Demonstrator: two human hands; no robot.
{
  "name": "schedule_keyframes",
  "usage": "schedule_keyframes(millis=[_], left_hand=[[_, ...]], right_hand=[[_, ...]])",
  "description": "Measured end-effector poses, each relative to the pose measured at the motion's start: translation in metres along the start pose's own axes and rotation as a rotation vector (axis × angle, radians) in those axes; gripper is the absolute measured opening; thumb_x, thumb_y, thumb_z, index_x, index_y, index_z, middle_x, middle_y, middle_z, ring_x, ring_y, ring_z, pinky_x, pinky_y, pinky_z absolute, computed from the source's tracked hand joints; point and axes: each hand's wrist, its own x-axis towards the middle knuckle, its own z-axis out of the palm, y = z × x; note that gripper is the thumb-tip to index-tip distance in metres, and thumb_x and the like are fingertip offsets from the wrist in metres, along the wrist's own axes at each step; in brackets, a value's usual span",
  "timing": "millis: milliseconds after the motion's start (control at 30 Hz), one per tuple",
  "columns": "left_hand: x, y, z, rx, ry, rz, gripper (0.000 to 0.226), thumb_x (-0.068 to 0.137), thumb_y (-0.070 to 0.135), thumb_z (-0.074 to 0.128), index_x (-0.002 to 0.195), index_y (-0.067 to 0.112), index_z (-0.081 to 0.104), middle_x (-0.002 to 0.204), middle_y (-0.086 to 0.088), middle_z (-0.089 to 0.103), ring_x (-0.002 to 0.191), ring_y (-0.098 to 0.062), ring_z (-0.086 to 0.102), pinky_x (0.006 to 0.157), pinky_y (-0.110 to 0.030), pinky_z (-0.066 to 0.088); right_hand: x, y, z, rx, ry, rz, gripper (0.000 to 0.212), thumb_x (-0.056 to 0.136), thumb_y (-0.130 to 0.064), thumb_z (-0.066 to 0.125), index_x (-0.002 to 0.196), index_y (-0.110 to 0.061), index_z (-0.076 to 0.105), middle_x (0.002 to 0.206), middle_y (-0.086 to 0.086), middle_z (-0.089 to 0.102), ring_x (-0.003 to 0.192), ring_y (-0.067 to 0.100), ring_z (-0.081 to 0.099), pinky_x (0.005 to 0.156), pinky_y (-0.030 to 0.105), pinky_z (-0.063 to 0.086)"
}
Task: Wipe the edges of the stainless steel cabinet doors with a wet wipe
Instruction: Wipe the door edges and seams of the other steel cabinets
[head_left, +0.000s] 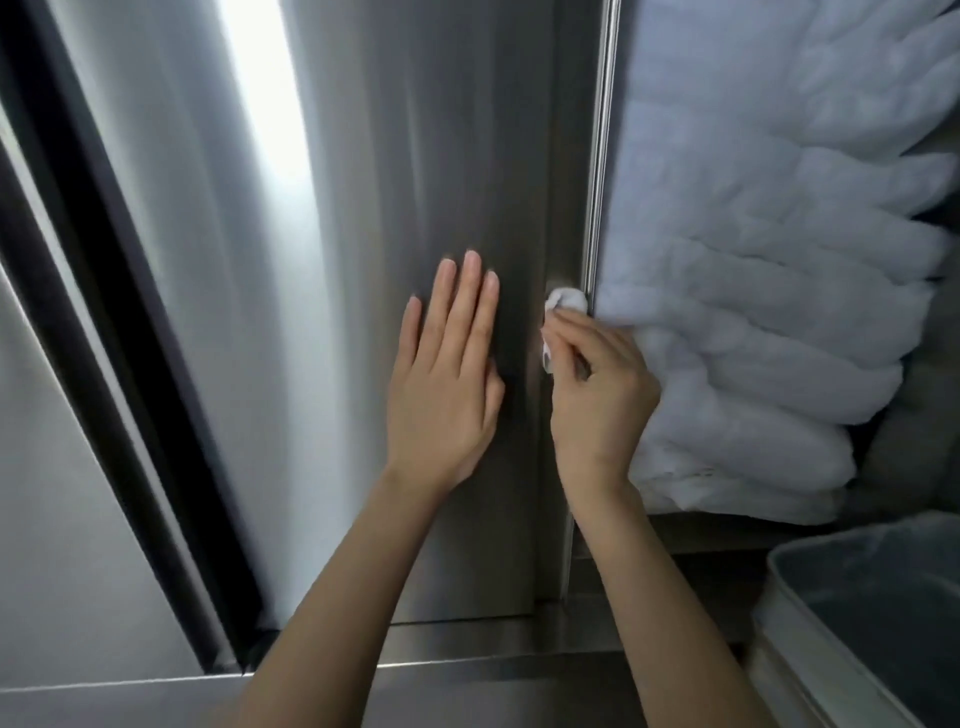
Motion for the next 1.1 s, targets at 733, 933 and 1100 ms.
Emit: schedule_keyframes(millis=[733, 933, 1100], left_hand=[[-0.001, 0.0, 0.001, 0.01, 0.012, 0.002, 0.069, 0.089, 0.01, 0.047, 0.153, 0.005, 0.02, 0.161, -0.014, 0.016, 0.149, -0.024, 0.004, 0.122, -0.039, 0.003], [-0.001, 0.007, 0.003, -0.004, 0.035, -0.03, 0.072, 0.085, 0.008, 0.05, 0.152, 0.003, 0.022, 0.16, -0.015, 0.017, 0.149, -0.028, 0.009, 0.122, -0.04, 0.003], [-0.019, 0.005, 0.003, -0.03, -0.042, -0.02, 0.071, 0.087, 0.009, 0.047, 0.152, 0.004, 0.019, 0.161, -0.013, 0.014, 0.149, -0.021, 0.001, 0.122, -0.04, 0.004]], right_hand=[[-0.084, 0.037, -0.025, -0.109, -0.258, -0.138, 0.037, 0.067, 0.016, 0.077, 0.102, 0.004, 0.07, 0.105, 0.014, 0.07, 0.091, 0.025, 0.068, 0.086, 0.033, 0.055], [-0.025, 0.022, -0.015, -0.046, -0.132, -0.132, 0.031, 0.07, 0.01, 0.075, 0.1, 0.001, 0.072, 0.099, 0.012, 0.072, 0.086, 0.025, 0.069, 0.083, 0.026, 0.051], [-0.05, 0.021, -0.018, -0.139, -0.16, -0.112, 0.033, 0.062, 0.013, 0.078, 0.092, 0.001, 0.074, 0.094, 0.012, 0.073, 0.076, 0.027, 0.069, 0.072, 0.034, 0.058]])
